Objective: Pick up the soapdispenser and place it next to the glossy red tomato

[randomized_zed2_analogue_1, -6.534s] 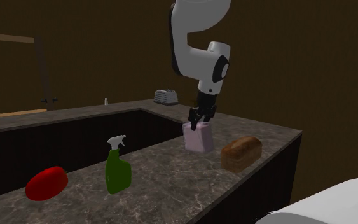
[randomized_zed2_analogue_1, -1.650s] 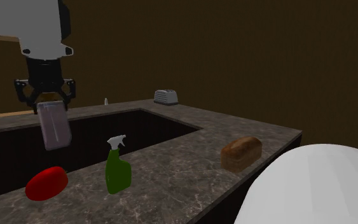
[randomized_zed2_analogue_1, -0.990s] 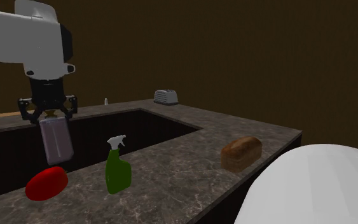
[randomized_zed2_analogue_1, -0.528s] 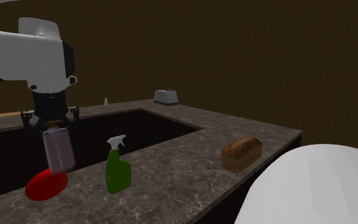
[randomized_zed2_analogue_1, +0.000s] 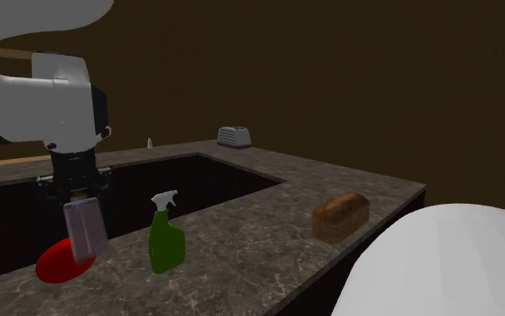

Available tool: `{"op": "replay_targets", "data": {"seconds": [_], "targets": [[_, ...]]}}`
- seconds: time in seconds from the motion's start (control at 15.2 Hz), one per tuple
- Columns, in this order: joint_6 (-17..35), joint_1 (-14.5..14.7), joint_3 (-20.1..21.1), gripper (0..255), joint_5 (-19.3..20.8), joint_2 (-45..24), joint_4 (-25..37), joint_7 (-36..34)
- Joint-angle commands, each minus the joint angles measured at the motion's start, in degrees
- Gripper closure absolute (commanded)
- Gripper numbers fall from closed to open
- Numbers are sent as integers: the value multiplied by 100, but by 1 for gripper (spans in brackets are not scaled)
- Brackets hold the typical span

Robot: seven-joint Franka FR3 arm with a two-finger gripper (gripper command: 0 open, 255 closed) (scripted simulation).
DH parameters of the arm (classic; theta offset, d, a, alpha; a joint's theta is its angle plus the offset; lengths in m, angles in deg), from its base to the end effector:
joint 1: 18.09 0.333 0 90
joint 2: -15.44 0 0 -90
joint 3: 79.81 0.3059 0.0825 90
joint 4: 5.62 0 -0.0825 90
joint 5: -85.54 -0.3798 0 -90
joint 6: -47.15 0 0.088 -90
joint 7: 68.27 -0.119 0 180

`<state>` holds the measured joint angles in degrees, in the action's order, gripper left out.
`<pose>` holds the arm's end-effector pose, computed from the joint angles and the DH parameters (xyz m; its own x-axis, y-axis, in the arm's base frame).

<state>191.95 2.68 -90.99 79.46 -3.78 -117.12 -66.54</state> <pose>0.6249 0.1112 0.3192 0.9591 0.1313 0.2509 0.1381 -0.9904 -0.0095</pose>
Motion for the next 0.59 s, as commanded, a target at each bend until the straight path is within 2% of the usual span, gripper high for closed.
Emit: {"op": "replay_targets", "data": {"seconds": [0.0,0.53], "targets": [[136,-12,17,255,-33,-81,-50,24],[627,-76,105,255,-178,-477,-150,127]]}}
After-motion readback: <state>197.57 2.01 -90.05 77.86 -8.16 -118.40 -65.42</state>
